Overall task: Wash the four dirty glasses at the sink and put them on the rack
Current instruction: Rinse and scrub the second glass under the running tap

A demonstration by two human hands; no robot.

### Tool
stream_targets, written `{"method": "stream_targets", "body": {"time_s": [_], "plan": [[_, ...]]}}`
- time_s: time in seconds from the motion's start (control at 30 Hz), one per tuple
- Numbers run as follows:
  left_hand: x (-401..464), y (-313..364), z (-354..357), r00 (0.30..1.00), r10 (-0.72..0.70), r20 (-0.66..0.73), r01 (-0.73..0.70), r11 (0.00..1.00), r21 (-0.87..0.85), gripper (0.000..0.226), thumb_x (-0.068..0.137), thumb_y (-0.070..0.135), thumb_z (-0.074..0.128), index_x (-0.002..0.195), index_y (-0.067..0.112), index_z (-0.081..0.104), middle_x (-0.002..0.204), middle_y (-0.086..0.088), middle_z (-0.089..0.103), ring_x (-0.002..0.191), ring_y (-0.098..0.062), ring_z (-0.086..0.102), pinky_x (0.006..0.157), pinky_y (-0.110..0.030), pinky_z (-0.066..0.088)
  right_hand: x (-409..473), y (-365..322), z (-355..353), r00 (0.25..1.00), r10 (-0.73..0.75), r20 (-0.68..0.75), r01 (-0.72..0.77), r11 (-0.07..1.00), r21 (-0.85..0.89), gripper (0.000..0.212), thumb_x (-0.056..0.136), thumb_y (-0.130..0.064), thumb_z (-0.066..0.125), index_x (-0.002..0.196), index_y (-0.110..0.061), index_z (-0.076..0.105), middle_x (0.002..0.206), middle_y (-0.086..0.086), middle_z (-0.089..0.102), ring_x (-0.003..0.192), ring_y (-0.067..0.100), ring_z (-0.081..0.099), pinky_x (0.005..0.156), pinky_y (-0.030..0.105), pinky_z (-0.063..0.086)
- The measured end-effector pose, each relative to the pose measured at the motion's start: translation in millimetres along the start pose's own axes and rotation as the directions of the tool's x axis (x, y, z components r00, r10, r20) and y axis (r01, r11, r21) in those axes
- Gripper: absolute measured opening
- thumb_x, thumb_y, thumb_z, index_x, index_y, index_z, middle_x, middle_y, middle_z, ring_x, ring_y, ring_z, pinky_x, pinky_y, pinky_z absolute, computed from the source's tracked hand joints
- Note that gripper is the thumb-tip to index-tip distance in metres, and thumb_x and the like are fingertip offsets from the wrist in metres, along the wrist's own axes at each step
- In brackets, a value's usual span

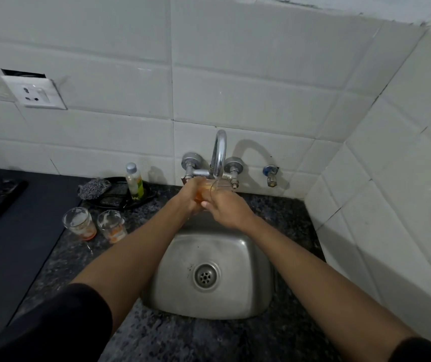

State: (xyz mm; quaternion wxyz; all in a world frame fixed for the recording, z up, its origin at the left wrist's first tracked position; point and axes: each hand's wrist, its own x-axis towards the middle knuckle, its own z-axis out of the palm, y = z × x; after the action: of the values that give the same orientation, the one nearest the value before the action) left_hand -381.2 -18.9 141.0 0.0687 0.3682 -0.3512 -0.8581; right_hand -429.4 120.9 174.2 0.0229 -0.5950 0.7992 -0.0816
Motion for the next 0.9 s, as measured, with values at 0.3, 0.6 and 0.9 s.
{"method": "stream_targets", "body": {"time_s": [0.3,0.6,0.9], "plan": [[-1,1,-5,0.994,-0.05,0.093,0.049,0.999,0.013,0.023,0.1,0.019,0.05,0.089,0.007,0.066,0.078,-0.007,0.066,0.07,-0.019,0.063,0.067,-0.032,0.053,-5,2,1,1.0,0.016,0.017,-0.017,0.999,0.049,0.029,0.102,-0.033,0.059,0.128,-0.022,0.065,0.124,0.008,0.065,0.111,0.027,0.064,0.094,0.047,0.056],[-2,-1,3,0.996,-0.06,0.072,0.06,0.998,0.011,0.029,0.101,0.025,0.047,0.089,0.009,0.069,0.078,-0.008,0.068,0.069,-0.021,0.065,0.062,-0.033,0.054,-8,12,3,0.999,0.036,0.007,-0.036,0.998,0.042,0.034,0.101,-0.025,0.063,0.134,-0.024,0.06,0.128,0.008,0.064,0.108,0.026,0.066,0.088,0.041,0.057],[-1,-6,3,0.99,-0.069,0.127,0.075,0.996,-0.044,0.044,0.104,0.037,0.044,0.085,0.009,0.071,0.079,-0.006,0.067,0.071,-0.02,0.062,0.069,-0.032,0.044,-6,12,9,1.0,-0.024,0.0,0.024,0.997,-0.077,0.033,0.1,-0.017,0.063,0.13,-0.028,0.066,0.136,0.009,0.056,0.105,0.027,0.064,0.085,0.041,0.058]]}}
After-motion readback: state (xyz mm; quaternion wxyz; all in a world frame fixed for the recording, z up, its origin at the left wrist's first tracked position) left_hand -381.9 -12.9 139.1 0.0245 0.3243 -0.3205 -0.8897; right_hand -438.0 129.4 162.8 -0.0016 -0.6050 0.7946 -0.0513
